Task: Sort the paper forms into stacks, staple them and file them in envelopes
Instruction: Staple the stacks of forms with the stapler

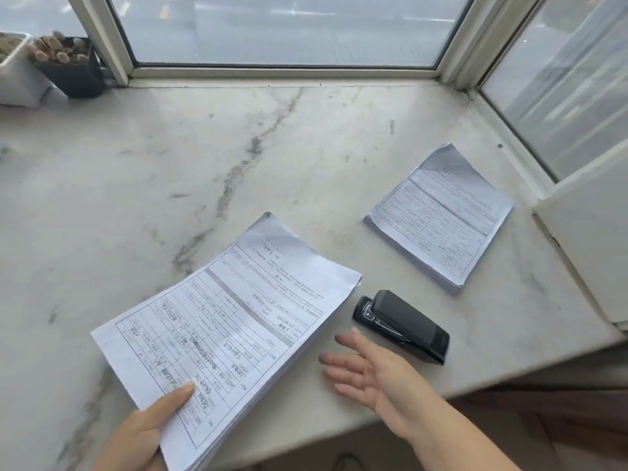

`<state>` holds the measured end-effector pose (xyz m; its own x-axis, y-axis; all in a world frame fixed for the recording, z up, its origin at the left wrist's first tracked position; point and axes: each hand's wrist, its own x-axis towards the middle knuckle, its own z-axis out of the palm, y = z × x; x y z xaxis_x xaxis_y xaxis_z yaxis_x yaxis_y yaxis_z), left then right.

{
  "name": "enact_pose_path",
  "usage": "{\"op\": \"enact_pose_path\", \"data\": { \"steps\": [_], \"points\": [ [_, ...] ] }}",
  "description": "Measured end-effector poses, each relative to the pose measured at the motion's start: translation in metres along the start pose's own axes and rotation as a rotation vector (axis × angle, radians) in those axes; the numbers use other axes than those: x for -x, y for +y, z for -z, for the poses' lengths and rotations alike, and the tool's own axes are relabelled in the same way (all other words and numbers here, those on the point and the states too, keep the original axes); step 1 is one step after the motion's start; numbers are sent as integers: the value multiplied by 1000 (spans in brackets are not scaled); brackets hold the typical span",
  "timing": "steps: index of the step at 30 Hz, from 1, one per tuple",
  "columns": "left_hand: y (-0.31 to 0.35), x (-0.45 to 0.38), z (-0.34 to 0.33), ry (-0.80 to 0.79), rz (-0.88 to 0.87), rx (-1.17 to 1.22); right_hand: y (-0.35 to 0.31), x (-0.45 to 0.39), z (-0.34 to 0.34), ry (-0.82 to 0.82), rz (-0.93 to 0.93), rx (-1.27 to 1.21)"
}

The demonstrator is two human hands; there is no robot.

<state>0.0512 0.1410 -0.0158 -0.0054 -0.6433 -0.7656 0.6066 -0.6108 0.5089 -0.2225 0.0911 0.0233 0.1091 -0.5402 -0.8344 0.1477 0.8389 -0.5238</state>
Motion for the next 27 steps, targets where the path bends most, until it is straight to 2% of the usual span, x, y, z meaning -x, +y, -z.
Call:
{"op": "enact_pose_path", "data": {
  "steps": [2, 4, 7, 9, 12, 17, 24, 27],
  "points": [
    [-1, 3, 9, 11, 18, -38, -4, -21, -17, 3, 3, -292],
    [1, 8, 15, 0, 29, -48, -8, -44, -30, 119, 45, -482],
    [11, 15, 17, -51, 9, -62, -11, -72, -40, 284, 125, -520],
    [22, 12, 20, -88, -2, -144, -14, -78, -44, 313, 165, -479],
    [35, -1, 22, -1, -62, -167, -19, -77, -44, 351, 175, -382],
    [61, -23, 27, 203, -213, -259, -17, -70, -34, 385, 152, 127],
    [71, -20, 35, 215, -180, -323, -16, -63, -32, 241, 112, 354],
    [62, -22, 39, 279, -242, -555, -16, -60, -31, 184, 140, 379]
  ]
}}
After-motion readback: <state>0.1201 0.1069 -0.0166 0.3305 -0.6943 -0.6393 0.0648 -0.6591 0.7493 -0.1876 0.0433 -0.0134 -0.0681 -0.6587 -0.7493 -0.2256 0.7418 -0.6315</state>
